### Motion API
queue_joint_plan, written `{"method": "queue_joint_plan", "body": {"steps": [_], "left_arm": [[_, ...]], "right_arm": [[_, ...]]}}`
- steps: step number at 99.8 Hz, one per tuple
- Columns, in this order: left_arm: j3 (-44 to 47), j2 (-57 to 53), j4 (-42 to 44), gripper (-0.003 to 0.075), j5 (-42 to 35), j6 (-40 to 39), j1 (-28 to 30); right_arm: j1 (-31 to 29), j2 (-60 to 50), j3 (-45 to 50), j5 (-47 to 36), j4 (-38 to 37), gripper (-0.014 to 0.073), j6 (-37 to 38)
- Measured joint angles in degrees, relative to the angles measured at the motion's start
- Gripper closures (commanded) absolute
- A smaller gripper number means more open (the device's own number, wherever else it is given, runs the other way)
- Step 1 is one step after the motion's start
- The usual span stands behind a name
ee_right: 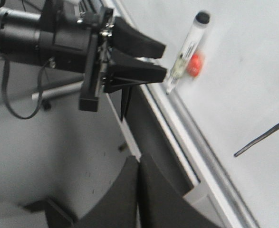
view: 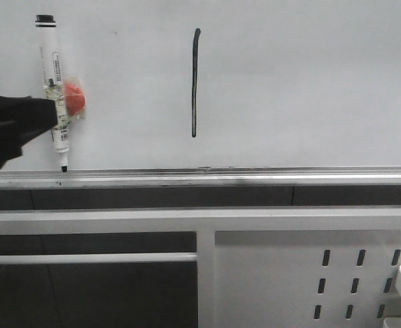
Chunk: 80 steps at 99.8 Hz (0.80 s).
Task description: Write number 1 on whiteboard
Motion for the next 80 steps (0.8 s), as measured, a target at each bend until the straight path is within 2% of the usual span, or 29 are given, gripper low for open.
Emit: {"method": "queue_joint_plan", "body": {"steps": [14,28,49,65,80], "left_arm": [[3.52,-5.03,1.3,0.0505,-0.1,0.86,0.0],[6.76,-7.38,3.6,0.0742,-0.1,3.33,0.0],[8.14,-7.52,7.06,0.074,0.09,4.11,0.0],[8.14,-7.52,11.11,0.074,0.0,4.11,0.0],[8.14,-7.52,11.9,0.074,0.0,3.99,0.0]], "right_arm": [[0.0,-6.74,7.54,-8.95,0.05,0.0651,0.0],[0.0,-15.01,17.49,-19.04,0.62,0.065,0.0],[0.0,-27.21,31.72,-30.48,3.49,0.0651,0.0],[0.0,-33.28,38.43,-31.65,3.85,0.0651,0.0],[0.0,-35.95,40.18,-31.65,3.85,0.0651,0.09]]}}
